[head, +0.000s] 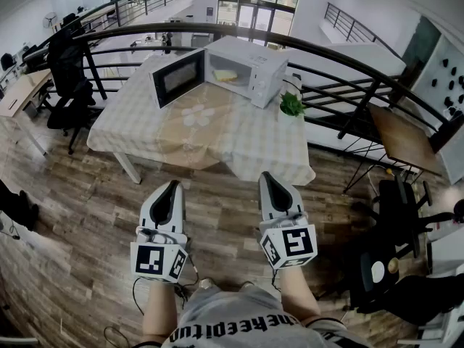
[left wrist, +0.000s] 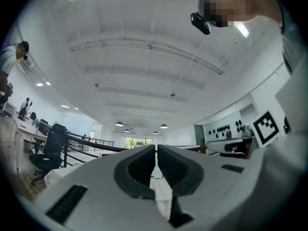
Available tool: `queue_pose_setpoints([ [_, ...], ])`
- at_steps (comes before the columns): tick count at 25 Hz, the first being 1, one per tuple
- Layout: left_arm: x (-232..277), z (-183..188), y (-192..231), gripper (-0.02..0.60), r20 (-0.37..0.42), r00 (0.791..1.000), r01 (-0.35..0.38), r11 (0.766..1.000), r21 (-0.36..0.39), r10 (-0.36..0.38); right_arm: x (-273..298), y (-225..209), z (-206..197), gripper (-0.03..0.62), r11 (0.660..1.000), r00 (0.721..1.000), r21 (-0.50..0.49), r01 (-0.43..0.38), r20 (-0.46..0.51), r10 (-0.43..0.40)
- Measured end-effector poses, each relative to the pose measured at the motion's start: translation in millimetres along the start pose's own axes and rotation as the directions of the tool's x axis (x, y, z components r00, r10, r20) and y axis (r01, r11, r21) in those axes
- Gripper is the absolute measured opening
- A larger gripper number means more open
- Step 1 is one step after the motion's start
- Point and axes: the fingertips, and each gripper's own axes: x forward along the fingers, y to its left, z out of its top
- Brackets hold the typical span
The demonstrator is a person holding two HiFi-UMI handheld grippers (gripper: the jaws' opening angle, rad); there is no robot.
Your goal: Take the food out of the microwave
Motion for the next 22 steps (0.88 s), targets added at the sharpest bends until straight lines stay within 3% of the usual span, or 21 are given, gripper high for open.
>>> queue_pose_setpoints([
  [22,-2,-9,64,0.015,-0.002,1.000,0.027,0.999,-0.023,-0.027,34,42,-10,0.005,0.998,0.999,0.038,0.044,0.009,-0.044],
])
